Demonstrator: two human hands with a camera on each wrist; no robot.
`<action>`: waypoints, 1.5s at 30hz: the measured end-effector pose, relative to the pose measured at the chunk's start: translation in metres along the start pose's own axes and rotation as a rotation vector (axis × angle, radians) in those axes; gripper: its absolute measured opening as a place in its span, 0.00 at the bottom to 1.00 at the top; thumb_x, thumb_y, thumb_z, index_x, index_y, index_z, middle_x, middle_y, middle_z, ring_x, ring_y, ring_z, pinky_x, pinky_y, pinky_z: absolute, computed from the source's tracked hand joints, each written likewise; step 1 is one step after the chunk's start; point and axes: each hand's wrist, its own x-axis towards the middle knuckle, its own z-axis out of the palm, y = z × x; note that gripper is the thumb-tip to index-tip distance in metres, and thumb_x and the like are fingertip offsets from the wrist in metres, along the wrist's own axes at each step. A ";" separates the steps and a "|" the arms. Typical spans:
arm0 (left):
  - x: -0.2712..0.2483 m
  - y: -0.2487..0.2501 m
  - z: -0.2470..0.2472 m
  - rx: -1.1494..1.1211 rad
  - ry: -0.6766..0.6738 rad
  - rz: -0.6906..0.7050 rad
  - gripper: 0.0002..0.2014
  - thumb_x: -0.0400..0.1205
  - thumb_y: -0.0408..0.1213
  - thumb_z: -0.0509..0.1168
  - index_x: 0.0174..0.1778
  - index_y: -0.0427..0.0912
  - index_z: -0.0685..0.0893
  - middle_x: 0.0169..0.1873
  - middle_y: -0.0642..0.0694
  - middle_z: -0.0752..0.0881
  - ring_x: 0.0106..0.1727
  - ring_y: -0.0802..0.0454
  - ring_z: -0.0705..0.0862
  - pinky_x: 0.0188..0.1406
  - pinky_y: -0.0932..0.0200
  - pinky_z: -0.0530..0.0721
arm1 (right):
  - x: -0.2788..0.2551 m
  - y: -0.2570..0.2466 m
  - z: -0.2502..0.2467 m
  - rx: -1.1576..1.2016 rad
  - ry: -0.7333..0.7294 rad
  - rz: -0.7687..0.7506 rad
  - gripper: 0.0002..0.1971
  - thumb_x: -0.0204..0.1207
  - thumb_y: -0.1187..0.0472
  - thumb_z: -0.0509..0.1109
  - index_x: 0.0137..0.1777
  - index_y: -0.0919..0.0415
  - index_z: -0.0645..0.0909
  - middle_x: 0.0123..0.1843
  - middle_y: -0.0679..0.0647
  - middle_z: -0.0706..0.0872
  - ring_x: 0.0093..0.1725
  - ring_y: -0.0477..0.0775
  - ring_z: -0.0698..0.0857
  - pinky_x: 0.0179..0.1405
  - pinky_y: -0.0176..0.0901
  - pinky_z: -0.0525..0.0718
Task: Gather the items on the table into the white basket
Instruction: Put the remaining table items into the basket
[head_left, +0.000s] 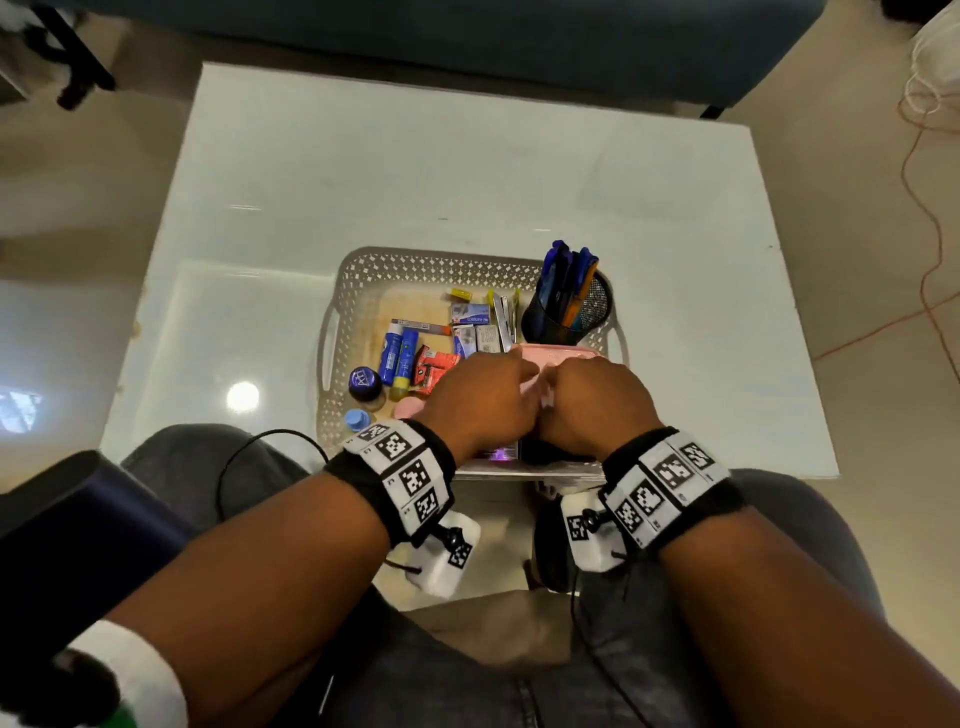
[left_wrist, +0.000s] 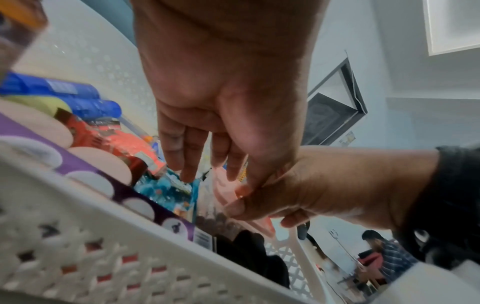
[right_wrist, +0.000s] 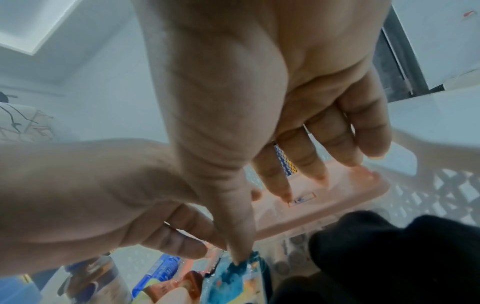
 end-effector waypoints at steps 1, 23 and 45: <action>-0.001 -0.003 -0.001 -0.038 0.003 -0.027 0.21 0.85 0.54 0.62 0.68 0.46 0.86 0.65 0.44 0.88 0.64 0.43 0.86 0.62 0.48 0.85 | 0.000 -0.001 -0.001 0.035 0.034 0.028 0.15 0.67 0.45 0.72 0.49 0.52 0.88 0.45 0.52 0.88 0.46 0.57 0.88 0.38 0.41 0.76; -0.092 -0.087 -0.080 -0.485 0.450 -0.692 0.19 0.89 0.42 0.59 0.54 0.28 0.88 0.56 0.29 0.88 0.61 0.33 0.85 0.55 0.52 0.81 | -0.047 0.035 0.005 0.511 0.196 0.280 0.31 0.72 0.48 0.78 0.72 0.61 0.79 0.69 0.64 0.82 0.66 0.65 0.83 0.62 0.49 0.80; -0.099 -0.115 -0.048 -0.402 0.270 -0.633 0.18 0.80 0.29 0.65 0.65 0.35 0.85 0.61 0.33 0.87 0.61 0.33 0.85 0.57 0.47 0.86 | -0.034 0.043 0.017 0.659 -0.033 0.194 0.65 0.58 0.57 0.89 0.87 0.61 0.47 0.77 0.63 0.77 0.71 0.65 0.79 0.64 0.52 0.80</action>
